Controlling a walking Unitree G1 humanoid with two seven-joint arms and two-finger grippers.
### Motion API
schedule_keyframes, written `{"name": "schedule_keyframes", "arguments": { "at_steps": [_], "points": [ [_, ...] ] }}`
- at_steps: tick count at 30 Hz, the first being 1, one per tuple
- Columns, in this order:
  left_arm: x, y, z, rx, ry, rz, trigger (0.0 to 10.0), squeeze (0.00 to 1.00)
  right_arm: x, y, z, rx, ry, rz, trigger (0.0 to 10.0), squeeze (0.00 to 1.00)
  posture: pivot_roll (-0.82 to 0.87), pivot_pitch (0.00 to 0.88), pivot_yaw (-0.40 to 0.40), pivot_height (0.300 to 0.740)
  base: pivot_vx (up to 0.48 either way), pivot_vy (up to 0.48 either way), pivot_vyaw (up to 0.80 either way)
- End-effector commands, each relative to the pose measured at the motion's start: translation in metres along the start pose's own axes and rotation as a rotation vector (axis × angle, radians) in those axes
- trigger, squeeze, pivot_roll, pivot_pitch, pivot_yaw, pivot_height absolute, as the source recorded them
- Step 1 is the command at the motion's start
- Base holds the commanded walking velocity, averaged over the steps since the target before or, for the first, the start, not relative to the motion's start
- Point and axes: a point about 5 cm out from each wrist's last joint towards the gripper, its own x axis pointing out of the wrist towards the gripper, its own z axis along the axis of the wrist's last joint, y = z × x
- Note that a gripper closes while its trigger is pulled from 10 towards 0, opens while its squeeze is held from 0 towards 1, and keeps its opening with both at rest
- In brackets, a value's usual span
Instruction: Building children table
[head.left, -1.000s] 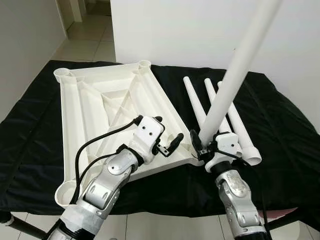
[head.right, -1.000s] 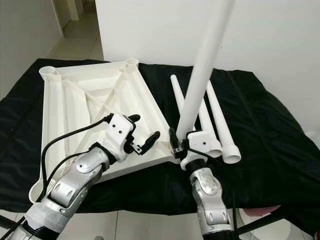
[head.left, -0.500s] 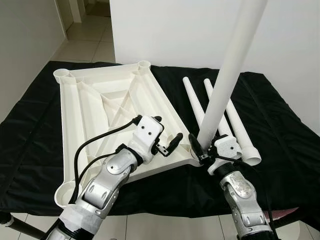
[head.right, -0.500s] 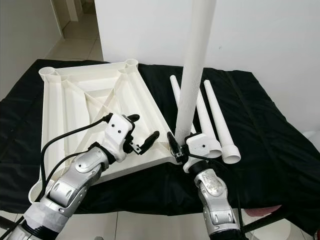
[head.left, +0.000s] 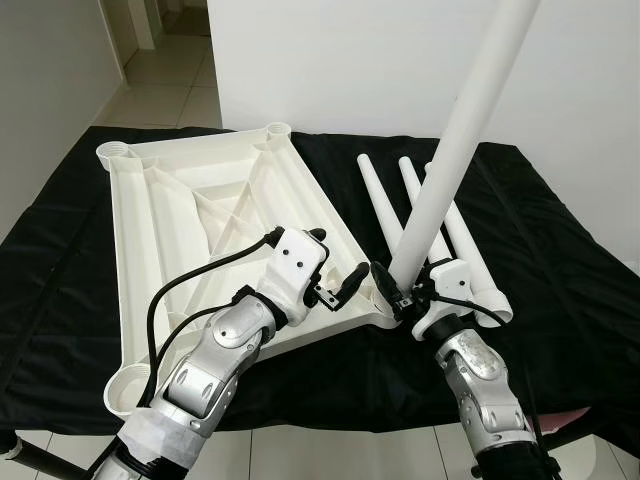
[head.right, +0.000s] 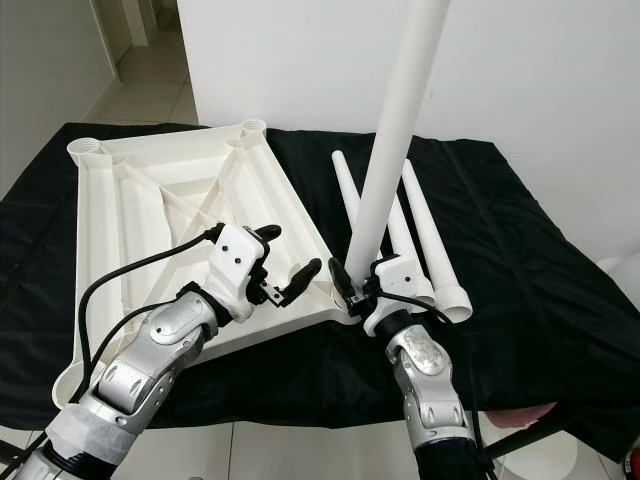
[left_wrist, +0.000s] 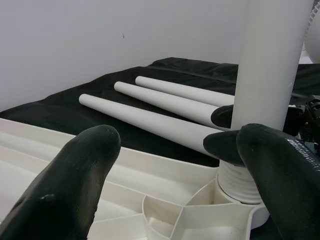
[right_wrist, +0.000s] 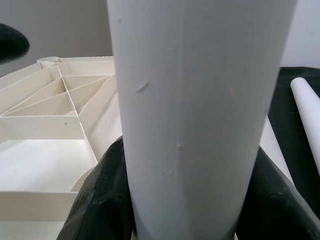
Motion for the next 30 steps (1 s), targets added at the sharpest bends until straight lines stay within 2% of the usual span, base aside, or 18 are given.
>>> {"name": "schedule_keyframes", "arguments": {
  "at_steps": [1, 13, 17, 19, 24, 30],
  "points": [
    [0.002, -0.008, 0.003, 0.019, -0.005, -0.135, 10.0, 0.00, -0.013, -0.002, -0.037, 0.088, 0.195, -0.048, 10.0, 0.00, 0.03, 0.066, -0.018, 0.740, 0.000, 0.000, 0.00],
    [0.002, -0.009, 0.003, 0.025, -0.006, -0.141, 10.0, 0.00, -0.011, -0.006, -0.039, 0.181, 0.208, -0.092, 10.0, 0.00, 0.03, 0.055, -0.020, 0.740, 0.000, 0.000, 0.00],
    [0.001, -0.010, 0.003, 0.026, -0.008, -0.141, 10.0, 0.00, -0.017, 0.002, -0.035, 0.070, 0.139, -0.023, 10.0, 0.00, 0.03, 0.056, -0.024, 0.740, 0.000, 0.000, 0.00],
    [0.001, -0.010, 0.003, 0.026, -0.008, -0.141, 10.0, 0.00, -0.018, 0.004, -0.035, 0.045, 0.125, -0.012, 10.0, 0.00, 0.03, 0.056, -0.024, 0.740, 0.000, 0.000, 0.00],
    [0.001, -0.009, 0.003, 0.026, -0.008, -0.136, 10.0, 0.00, -0.030, 0.008, -0.035, 0.045, 0.057, 0.008, 10.0, 0.00, 0.03, 0.062, -0.023, 0.740, 0.000, 0.000, 0.00],
    [0.000, -0.009, 0.004, 0.026, -0.008, -0.136, 10.0, 0.00, -0.036, 0.007, -0.042, 0.049, 0.063, -0.006, 10.0, 0.00, 0.03, 0.066, -0.018, 0.740, 0.000, 0.000, 0.00]
  ]
}}
